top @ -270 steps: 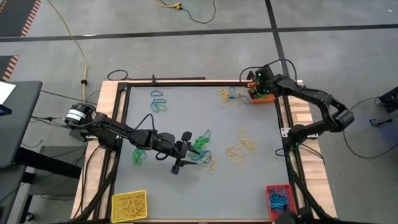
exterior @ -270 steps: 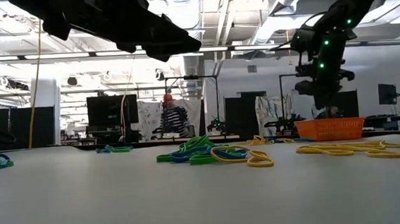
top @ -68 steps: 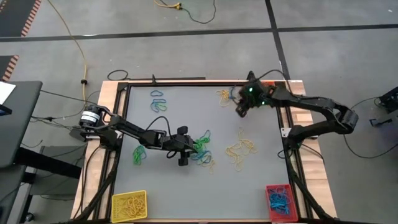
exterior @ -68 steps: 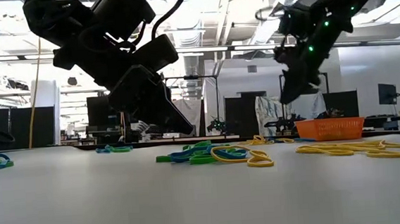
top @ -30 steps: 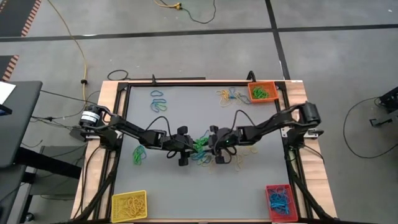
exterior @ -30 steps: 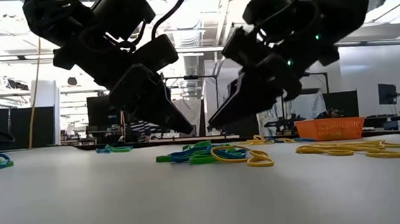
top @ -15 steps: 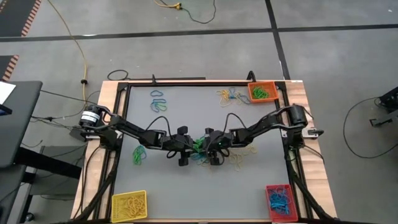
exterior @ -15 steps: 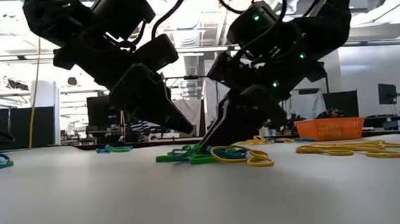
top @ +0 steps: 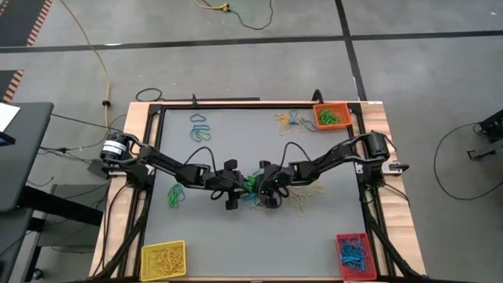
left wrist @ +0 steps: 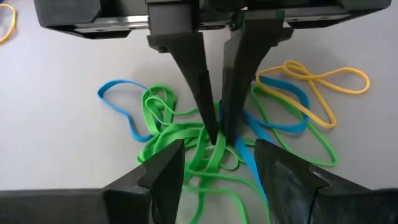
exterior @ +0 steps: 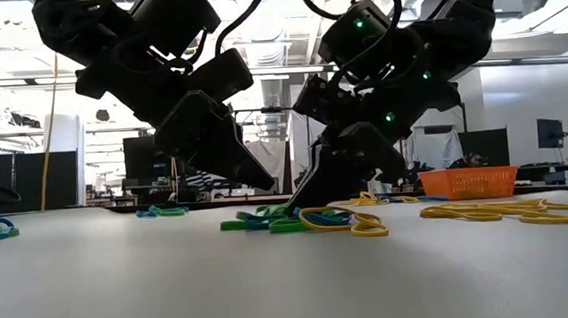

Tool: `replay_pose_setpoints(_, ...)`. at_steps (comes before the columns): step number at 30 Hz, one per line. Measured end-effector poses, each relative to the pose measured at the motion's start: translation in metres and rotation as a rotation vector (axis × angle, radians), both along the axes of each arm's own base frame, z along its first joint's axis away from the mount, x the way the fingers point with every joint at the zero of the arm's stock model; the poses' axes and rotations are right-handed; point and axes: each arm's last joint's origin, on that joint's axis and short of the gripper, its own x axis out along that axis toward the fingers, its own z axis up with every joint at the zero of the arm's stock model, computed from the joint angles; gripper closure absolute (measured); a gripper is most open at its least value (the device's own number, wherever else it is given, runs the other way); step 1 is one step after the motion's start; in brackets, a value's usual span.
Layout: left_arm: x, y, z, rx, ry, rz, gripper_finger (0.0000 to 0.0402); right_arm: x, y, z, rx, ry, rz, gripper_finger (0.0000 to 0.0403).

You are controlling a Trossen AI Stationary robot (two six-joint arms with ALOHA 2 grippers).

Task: Sort rubber bands into baskets
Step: Put the green rubber band into the orange bin

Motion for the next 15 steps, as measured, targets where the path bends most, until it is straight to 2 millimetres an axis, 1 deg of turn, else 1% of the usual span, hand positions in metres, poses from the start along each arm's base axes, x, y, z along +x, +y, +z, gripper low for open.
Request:
replay_pose_setpoints(11, 0.000, 0.000, 0.000, -0.001, 0.000, 0.001, 0.0216, 0.005, 0.002, 0.004, -0.014, 0.009, 0.016, 0.0376)
replay_pose_setpoints(15, 0.000, 0.000, 0.000, -0.001, 0.001, 0.001, 0.0216, 0.006, 0.005, 0.016, -0.040, 0.038, 0.038, 0.0378)
